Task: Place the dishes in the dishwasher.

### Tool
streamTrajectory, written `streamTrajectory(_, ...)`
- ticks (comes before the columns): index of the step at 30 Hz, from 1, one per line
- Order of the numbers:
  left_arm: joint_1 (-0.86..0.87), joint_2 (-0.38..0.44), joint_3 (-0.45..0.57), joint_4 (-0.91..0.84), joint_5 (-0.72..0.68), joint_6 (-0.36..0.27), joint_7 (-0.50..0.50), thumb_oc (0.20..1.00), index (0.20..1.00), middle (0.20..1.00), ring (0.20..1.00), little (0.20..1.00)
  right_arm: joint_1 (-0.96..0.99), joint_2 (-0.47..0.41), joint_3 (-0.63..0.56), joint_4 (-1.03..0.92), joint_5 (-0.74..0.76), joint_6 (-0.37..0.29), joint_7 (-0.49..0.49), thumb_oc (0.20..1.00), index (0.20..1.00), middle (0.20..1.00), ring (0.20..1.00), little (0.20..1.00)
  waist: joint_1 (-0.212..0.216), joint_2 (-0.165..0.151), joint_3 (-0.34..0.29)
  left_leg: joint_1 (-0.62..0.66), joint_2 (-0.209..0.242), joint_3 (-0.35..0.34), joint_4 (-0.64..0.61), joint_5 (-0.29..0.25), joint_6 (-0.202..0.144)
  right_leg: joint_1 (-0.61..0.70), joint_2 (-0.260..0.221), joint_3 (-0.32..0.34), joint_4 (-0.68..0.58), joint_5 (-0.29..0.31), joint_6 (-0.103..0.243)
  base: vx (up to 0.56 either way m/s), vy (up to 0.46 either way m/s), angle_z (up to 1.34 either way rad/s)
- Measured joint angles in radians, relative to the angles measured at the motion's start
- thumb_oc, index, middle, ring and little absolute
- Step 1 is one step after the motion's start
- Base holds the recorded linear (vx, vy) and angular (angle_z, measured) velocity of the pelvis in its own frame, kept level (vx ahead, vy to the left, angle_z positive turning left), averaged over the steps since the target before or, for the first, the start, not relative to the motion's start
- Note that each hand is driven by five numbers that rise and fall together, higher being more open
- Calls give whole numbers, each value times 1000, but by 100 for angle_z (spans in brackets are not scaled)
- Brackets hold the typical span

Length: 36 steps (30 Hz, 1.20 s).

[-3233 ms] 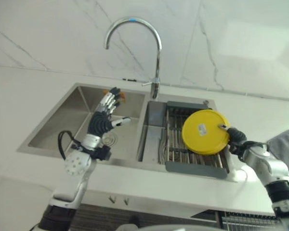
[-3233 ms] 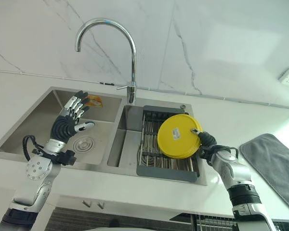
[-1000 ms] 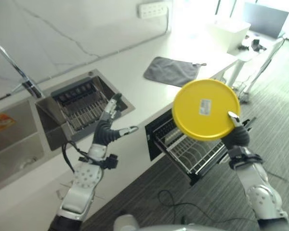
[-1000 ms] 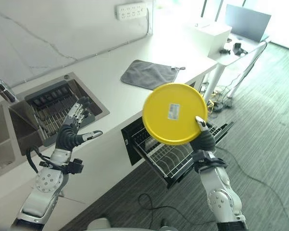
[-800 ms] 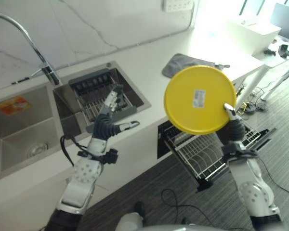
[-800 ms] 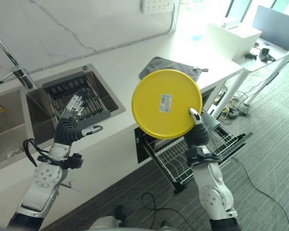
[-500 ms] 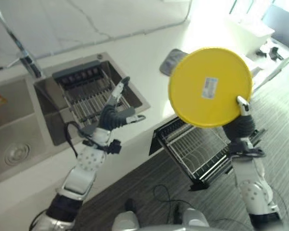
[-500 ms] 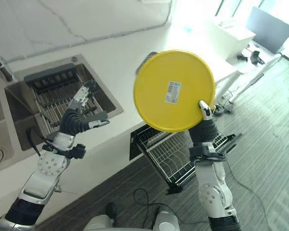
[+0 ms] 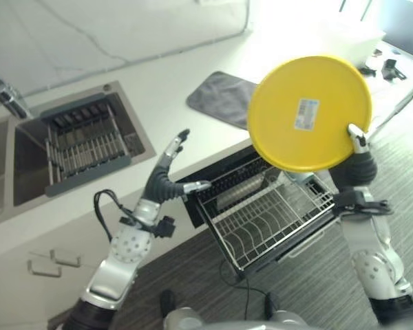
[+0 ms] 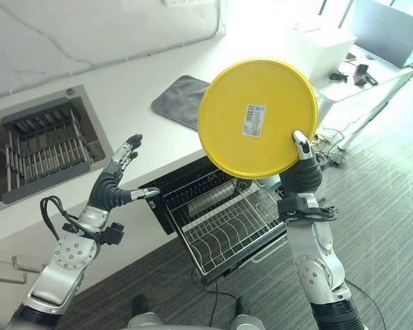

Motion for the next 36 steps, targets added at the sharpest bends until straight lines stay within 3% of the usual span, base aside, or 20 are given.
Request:
streamTrajectory(2,3,-9,0,5,-2,-2,4,1000,1000,1000,1000,1000,-1,-5,26,2,-23,5,-1,200,200,200,200,200,3,28,-5,-12,-16,11,-7,-17,27,-13,-14,1,0,17,12,-72,-45,-2)
streamTrajectory(4,16,-10,2,6,-19,-19,0,1000,1000,1000,1000,1000,17,-22,15,6,-30,6,12,200,200,200,200,200,16,27,-5,-26,-47,25,30,-15,35,-2,-46,-9,0,12,9,-72,52,29)
streamTrajectory(5,26,-17,1,9,-49,-30,-7,1000,1000,1000,1000,1000,32,-34,7,2,-31,4,34,200,200,200,200,200,13,5,-2,-65,-91,41,95,-27,35,3,-95,-24,-6,14,15,-3,156,59)
streamTrajectory(6,25,-23,1,12,-50,-32,-11,1000,1000,1000,1000,1000,52,-44,3,-10,-32,3,45,200,200,200,200,200,8,-7,0,-79,-150,56,136,-74,27,16,-143,-36,-6,16,35,34,223,53)
streamTrajectory(7,26,-19,10,12,-72,-39,-15,1000,1000,1000,1000,1000,58,-44,11,-18,-41,4,56,200,200,200,200,200,12,-15,1,-77,-188,55,133,-89,21,19,-179,-32,-5,19,49,71,273,45)
streamTrajectory(9,22,1,49,11,-123,-54,-40,1000,1000,1000,1000,1000,84,-3,8,-35,-99,4,93,200,200,200,200,200,6,-58,-2,-66,-236,78,92,-72,47,28,-227,-33,0,15,54,94,292,36)
streamTrajectory(10,21,28,58,12,-134,-57,-50,1000,1000,1000,1000,1000,87,31,10,-31,-130,6,99,200,200,200,200,200,9,-99,-4,-52,-247,77,72,-61,49,26,-231,-31,0,20,45,38,301,22)
streamTrajectory(11,17,70,45,15,-116,-61,-56,1000,1000,1000,1000,1000,86,80,6,-31,-194,5,112,200,200,200,200,200,13,-183,-9,-44,-254,56,62,-63,49,29,-229,-26,2,18,33,-24,219,7)
streamTrajectory(13,-34,118,-14,39,-67,-68,-83,1000,1000,1000,1000,1000,89,44,-44,-29,-210,-8,133,200,200,200,200,200,13,-206,6,-82,-233,52,117,-78,70,-39,-219,-20,151,45,36,-69,66,6)
streamTrajectory(15,-100,139,-65,89,9,-89,-111,1000,1000,1000,1000,1000,89,50,-89,0,-218,-61,109,200,200,200,200,200,-1,-195,20,-131,-217,27,205,-141,90,-162,-227,27,344,97,45,-40,-65,5)
streamTrajectory(17,-134,188,-79,84,71,-96,-123,1000,1000,1000,1000,1000,95,77,-93,17,-219,-86,75,200,200,200,200,200,-9,-192,24,-114,-221,24,154,-123,103,-130,-193,26,220,69,27,-33,-143,16)
streamTrajectory(19,-149,221,-80,50,70,-97,-133,1000,1000,1000,1000,1000,91,83,-99,4,-271,-120,57,200,200,200,200,200,-12,-188,26,-114,-263,1,110,-102,115,-68,-199,30,53,77,20,-13,-190,39)
streamTrajectory(21,-142,219,-83,33,70,-98,-148,1000,1000,1000,1000,1000,73,83,-85,5,-338,-128,22,200,200,200,200,200,-1,-173,23,-106,-280,-24,63,-69,113,-9,-192,24,-5,87,15,-25,-194,49)
streamTrajectory(22,-140,224,-81,27,70,-98,-155,1000,1000,1000,1000,1000,71,80,-70,6,-355,-128,8,200,200,200,200,200,12,-185,19,-83,-291,-26,20,-36,101,21,-182,14,-2,94,15,-70,-234,25)
streamTrajectory(23,-128,211,-82,21,71,-101,-152,1000,1000,1000,1000,1000,42,64,-51,14,-376,-128,-6,200,200,200,200,200,34,-183,23,-71,-284,-25,-16,-3,82,21,-175,-35,0,55,49,-70,-245,10)
streamTrajectory(24,-119,193,-92,21,74,-101,-153,1000,1000,1000,1000,1000,7,34,-39,22,-391,-127,-18,200,200,200,200,200,33,-166,29,-72,-268,-25,-23,14,66,18,-154,-44,0,39,53,-25,-161,-10)
streamTrajectory(26,-63,181,-94,17,83,-105,-163,1000,1000,1000,1000,1000,-23,-32,-39,23,-412,-126,-31,200,200,200,200,200,29,-131,27,-69,-214,-27,-23,17,52,17,-97,-38,0,23,28,-3,-100,-15)
streamTrajectory(28,-43,181,-86,17,79,-105,-164,1000,1000,1000,1000,1000,-6,-46,-65,13,-432,-127,-38,200,200,200,200,200,19,-119,24,-60,-188,-26,-26,12,46,22,-72,-33,-1,11,13,-3,-58,-14)
streamTrajectory(32,-25,179,-80,21,37,-102,-164,1000,1000,1000,1000,1000,-2,-71,-72,7,-579,-131,-90,200,200,200,200,200,-24,-94,11,-54,-175,-17,-29,9,41,17,-63,-28,-6,10,9,30,-39,-11)
streamTrajectory(36,58,179,-69,24,-10,-90,-171,1000,1000,1000,1000,1000,46,-207,-78,-12,-781,-132,-126,200,200,200,200,200,-17,-70,-9,-33,-174,0,-29,-3,33,37,-65,-27,-5,2,11,31,-14,-2)
